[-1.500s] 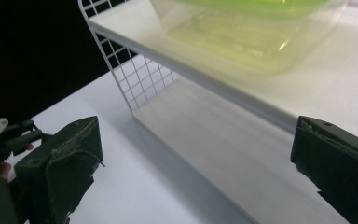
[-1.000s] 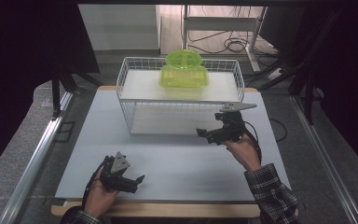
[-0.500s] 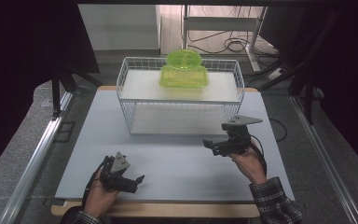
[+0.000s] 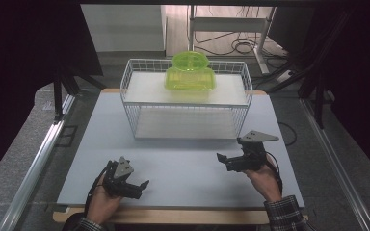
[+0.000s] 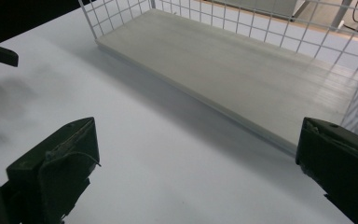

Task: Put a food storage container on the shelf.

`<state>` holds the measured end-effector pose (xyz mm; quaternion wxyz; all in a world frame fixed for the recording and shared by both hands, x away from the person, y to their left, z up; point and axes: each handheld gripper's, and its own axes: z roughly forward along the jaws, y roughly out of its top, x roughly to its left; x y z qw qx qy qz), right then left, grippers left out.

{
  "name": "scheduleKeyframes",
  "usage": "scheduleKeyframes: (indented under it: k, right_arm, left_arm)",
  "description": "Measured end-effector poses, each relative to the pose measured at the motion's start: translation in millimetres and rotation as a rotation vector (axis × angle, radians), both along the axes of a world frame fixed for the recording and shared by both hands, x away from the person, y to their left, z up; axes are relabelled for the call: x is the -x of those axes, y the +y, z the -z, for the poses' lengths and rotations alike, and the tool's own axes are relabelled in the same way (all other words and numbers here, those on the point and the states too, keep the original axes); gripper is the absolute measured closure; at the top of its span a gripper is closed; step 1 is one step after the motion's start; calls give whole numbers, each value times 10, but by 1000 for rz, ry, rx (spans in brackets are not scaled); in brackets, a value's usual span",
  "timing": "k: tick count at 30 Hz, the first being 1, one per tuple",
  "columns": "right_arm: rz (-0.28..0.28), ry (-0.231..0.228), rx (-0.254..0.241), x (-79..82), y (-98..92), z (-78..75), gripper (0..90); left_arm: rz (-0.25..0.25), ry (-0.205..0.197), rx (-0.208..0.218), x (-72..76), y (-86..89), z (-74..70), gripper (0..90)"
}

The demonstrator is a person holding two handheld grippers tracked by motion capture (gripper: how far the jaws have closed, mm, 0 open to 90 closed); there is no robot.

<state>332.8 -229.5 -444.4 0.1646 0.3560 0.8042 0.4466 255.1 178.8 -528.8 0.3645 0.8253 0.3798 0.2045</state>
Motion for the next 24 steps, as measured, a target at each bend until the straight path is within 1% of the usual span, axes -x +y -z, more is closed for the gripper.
scheduleKeyframes:
  k: [4, 14, 20, 23, 24]
  right_arm:
    - [11, -4, -1, 44, -47, 45, 0]
    - [31, 7, 5, 163, -168, 226, 0]
    - [39, 18, 18, 233, -231, 348, 0]
    - [43, 24, 39, 272, -251, 430, 0]
    - [43, 24, 39, 272, -251, 430, 0]
  left_arm:
    - [1, -4, 1, 0, 7, -2, 3]
    - [6, -8, 1, 0, 11, -4, 3]
    - [9, -11, 0, 0, 8, 1, 2]
    - [11, -12, -2, 0, 5, 6, 1]
    - [12, -13, -4, 0, 5, 8, 1]
